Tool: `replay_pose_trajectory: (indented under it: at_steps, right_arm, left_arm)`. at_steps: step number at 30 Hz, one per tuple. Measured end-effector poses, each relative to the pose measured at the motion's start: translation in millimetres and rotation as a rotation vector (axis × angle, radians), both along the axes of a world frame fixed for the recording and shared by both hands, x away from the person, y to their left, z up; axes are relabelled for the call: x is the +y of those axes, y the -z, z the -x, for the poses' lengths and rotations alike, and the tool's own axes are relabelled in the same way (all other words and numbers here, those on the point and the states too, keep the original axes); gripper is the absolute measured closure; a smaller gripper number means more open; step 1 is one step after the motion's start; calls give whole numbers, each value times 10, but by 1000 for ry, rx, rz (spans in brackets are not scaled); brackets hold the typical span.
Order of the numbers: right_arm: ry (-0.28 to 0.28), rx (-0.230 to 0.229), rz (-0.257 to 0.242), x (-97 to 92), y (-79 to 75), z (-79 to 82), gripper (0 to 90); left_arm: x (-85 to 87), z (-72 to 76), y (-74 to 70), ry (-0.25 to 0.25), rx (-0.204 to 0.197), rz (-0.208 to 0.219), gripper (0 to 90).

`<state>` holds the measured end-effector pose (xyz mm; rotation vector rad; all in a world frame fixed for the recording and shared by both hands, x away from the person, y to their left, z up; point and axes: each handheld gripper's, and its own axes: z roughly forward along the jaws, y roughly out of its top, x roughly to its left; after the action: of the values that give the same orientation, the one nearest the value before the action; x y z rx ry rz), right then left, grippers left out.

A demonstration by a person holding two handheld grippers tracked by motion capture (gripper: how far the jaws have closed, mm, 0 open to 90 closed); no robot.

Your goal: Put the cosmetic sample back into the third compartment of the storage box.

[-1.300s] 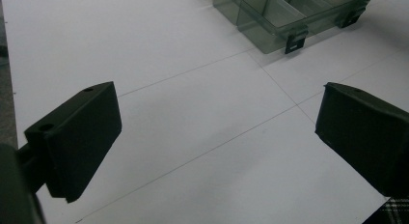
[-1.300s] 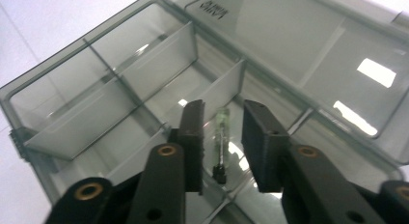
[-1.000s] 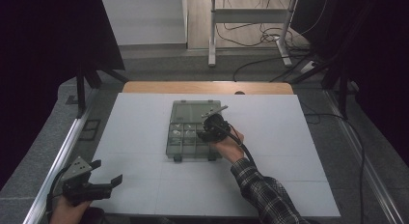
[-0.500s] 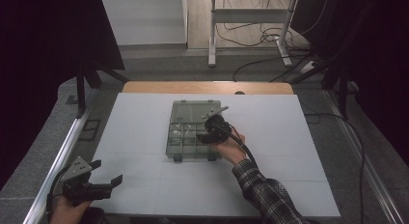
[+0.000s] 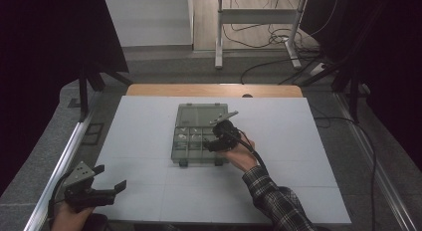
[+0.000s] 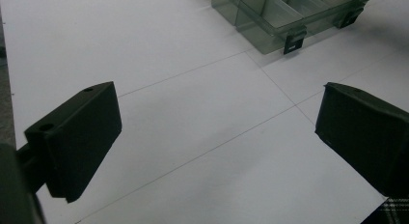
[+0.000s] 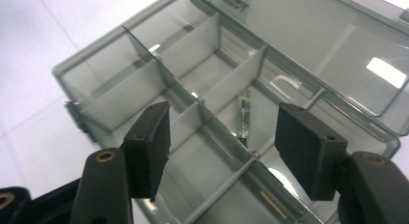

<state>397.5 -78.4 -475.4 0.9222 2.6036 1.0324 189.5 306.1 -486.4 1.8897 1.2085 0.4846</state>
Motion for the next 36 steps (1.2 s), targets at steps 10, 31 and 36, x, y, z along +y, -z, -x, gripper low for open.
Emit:
replay_pose_trajectory:
  at_steps: [10, 31, 36]
  right_arm:
    - [-21, 28, -17, -72, -37, 57, 282]
    - [-39, 54, 2, -167, -42, 224, 118]
    - [-40, 64, 14, -189, -32, 256, 98]
  left_arm:
    - [-2, -1, 0, 2, 1, -2, 26]
    - [-7, -3, -1, 9, 1, -3, 27]
    - [-8, -4, -1, 10, 1, -3, 27]
